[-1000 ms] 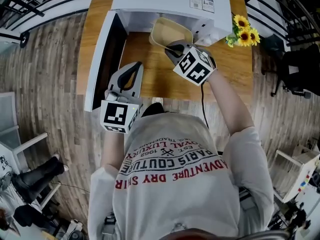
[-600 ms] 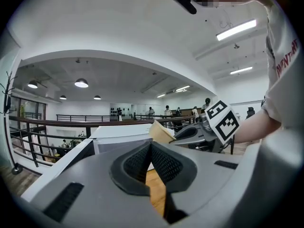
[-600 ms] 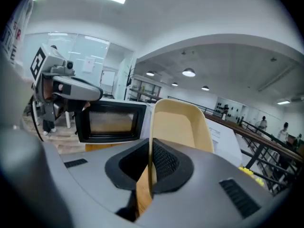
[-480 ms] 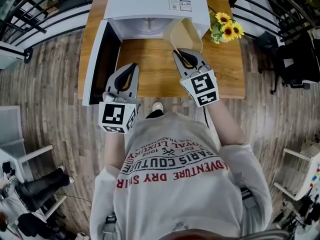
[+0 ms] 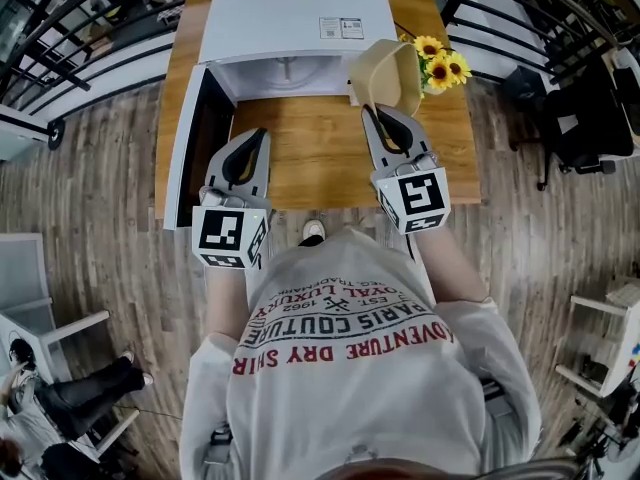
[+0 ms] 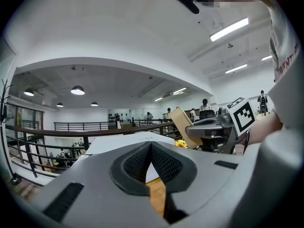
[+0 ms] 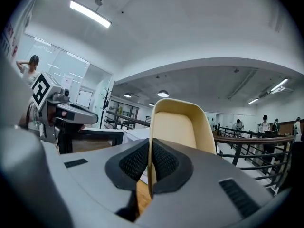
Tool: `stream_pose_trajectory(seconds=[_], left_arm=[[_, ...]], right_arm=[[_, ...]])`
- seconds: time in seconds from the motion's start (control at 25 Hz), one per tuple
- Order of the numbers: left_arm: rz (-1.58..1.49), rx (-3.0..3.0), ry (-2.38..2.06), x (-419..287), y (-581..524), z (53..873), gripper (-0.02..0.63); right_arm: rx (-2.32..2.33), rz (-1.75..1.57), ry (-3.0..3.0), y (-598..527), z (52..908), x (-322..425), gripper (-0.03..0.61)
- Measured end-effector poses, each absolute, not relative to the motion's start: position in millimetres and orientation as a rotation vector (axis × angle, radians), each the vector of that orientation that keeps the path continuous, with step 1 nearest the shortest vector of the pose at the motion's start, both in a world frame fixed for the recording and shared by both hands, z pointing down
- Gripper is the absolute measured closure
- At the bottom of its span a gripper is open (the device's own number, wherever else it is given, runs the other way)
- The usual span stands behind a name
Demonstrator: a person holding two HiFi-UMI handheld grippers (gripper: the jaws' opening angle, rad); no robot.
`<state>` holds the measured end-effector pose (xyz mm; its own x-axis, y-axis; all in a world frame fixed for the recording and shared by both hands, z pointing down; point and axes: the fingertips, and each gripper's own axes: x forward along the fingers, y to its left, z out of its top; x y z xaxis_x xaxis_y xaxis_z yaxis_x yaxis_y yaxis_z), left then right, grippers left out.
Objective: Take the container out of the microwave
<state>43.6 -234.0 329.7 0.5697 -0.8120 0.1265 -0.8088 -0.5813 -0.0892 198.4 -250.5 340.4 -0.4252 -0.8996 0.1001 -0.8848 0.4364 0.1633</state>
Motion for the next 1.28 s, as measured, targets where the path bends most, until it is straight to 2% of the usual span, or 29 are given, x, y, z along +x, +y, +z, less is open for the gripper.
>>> stream_pose_trajectory(seconds=[1.28], left_arm=[[-0.227,-2.782,1.416,51.7,-262.4,336.9,0.600]], right_arm=[[1.659,-0.162,-2.458,-265.4,345.8,210.8,0.546]])
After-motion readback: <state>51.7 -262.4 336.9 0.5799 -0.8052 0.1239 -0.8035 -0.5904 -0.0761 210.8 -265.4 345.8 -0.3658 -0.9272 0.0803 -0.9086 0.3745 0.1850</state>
